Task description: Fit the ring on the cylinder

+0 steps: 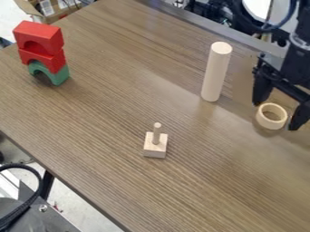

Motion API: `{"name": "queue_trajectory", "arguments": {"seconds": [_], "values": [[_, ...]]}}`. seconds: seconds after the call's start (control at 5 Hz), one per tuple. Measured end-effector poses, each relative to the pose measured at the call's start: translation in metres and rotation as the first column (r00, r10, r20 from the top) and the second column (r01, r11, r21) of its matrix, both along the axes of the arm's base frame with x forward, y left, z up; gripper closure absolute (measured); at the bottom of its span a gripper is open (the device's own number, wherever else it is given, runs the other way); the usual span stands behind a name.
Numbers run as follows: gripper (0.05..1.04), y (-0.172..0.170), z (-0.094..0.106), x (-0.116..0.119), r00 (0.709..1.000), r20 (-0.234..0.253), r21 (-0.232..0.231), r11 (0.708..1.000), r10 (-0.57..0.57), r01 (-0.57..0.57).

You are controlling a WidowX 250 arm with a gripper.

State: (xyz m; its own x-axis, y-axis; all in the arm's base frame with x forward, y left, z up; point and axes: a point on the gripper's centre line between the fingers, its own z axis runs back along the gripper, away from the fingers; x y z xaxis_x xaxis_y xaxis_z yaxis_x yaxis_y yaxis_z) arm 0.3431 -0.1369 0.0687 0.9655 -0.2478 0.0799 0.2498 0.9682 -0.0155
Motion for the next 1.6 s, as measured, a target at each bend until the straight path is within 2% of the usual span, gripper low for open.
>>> {"name": "queue_trajectory", "arguments": {"seconds": [0.2, 0.6, 1.2, 1.6], "values": [[0.085, -0.006, -0.01, 0.007, 1.0, -0.015, -0.015, 1.0, -0.013, 0.013], [0.085, -0.013, -0.018, 0.024, 0.999, -0.002, -0.017, 0.999, -0.036, 0.036], [0.085, 0.005, -0.016, 0.036, 1.0, 0.013, -0.001, 1.0, -0.008, 0.008], [0.085, 0.007, -0.023, 0.037, 1.0, -0.01, -0.002, 1.0, 0.001, -0.001]]}}
